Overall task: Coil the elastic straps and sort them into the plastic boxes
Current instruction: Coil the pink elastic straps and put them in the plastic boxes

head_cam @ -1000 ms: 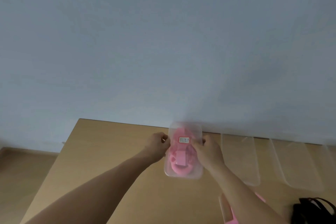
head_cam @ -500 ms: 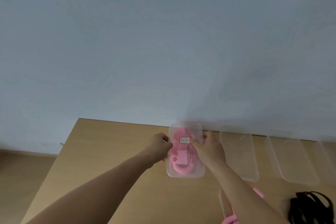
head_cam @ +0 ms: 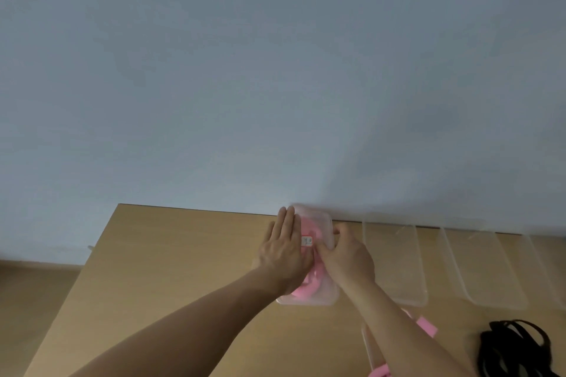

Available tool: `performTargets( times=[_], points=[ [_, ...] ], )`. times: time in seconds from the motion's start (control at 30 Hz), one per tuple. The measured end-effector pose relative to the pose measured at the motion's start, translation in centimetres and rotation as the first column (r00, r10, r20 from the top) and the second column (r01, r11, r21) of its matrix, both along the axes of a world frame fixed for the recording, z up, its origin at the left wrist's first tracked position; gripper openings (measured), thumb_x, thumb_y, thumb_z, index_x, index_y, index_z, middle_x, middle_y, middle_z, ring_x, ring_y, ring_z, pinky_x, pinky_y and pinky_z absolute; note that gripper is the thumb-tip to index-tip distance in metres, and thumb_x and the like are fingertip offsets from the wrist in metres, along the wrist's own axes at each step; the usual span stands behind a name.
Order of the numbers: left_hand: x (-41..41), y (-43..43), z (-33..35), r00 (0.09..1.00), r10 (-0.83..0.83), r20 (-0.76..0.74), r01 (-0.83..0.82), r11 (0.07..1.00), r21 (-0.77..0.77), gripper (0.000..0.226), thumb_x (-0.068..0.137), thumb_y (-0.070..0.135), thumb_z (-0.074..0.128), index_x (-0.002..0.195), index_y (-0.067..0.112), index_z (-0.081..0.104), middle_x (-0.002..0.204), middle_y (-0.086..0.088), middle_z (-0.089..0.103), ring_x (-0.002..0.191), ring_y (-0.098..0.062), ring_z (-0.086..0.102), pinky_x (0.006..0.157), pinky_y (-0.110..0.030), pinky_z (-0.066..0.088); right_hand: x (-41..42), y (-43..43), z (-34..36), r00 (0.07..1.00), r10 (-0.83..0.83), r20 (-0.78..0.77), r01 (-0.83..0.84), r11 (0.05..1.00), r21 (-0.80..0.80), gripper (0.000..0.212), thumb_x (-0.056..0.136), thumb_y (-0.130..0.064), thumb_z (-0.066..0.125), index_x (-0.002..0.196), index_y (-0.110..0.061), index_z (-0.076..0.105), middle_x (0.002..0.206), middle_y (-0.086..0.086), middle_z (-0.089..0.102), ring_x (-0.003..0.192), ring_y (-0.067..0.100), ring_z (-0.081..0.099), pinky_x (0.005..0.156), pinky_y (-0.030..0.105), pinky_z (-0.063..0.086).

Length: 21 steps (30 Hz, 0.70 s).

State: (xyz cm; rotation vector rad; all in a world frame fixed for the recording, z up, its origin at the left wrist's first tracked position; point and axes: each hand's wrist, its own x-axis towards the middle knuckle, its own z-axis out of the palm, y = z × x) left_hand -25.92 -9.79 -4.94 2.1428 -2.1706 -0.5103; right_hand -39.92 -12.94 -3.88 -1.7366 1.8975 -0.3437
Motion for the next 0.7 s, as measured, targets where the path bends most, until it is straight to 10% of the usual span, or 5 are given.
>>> performTargets(
  times=[0.27, 0.57, 0.7],
  points=[
    [-0.1, 0.3, -2.5, 0.998, -0.024, 0.060, 0.027, 0.998, -0.056, 0.080, 0.093, 0.060, 0.001, 0.156, 0.010, -0.006, 0.160, -0.007, -0.023, 0.140, -0.021, -0.037, 0.118, -0.040, -0.016, -0.6, -1.2, 0.3, 0.978, 0.108, -0.177, -0.107, 0.994, 0.012, 0.040, 0.091, -0.061, 0.045, 0.097, -0.024, 0.059, 0.091, -0.004, 0.066, 0.087, 0.025, 0.065, 0.065, 0.030, 0.043],
    [0.0, 0.1, -3.3, 0.995, -0.059, 0.074, 0.062, 0.998, -0.031, 0.072, 0.091, 0.058, 0.007, 0.153, 0.027, -0.012, 0.162, -0.001, -0.024, 0.144, -0.025, -0.034, 0.115, -0.055, 0.013, 1.0, -6.4, -0.4, 0.986, -0.070, 0.153, 0.059, 0.995, 0.080, 0.032, 0.092, -0.039, 0.051, 0.072, -0.016, 0.062, 0.075, 0.005, 0.066, 0.077, 0.027, 0.062, 0.065, 0.030, 0.041],
    [0.1, -0.1, -3.3, 0.993, -0.077, 0.090, 0.079, 0.997, -0.012, 0.073, 0.090, 0.058, 0.009, 0.155, 0.026, -0.004, 0.163, 0.007, -0.018, 0.148, -0.028, -0.028, 0.110, -0.059, 0.022, 1.1, -6.5, -2.4, 0.813, -0.355, 0.462, 0.253, 0.929, 0.268, 0.019, 0.080, -0.035, 0.077, 0.073, -0.018, 0.071, 0.063, -0.006, 0.068, 0.058, 0.014, 0.061, 0.051, 0.023, 0.044]
  ],
)
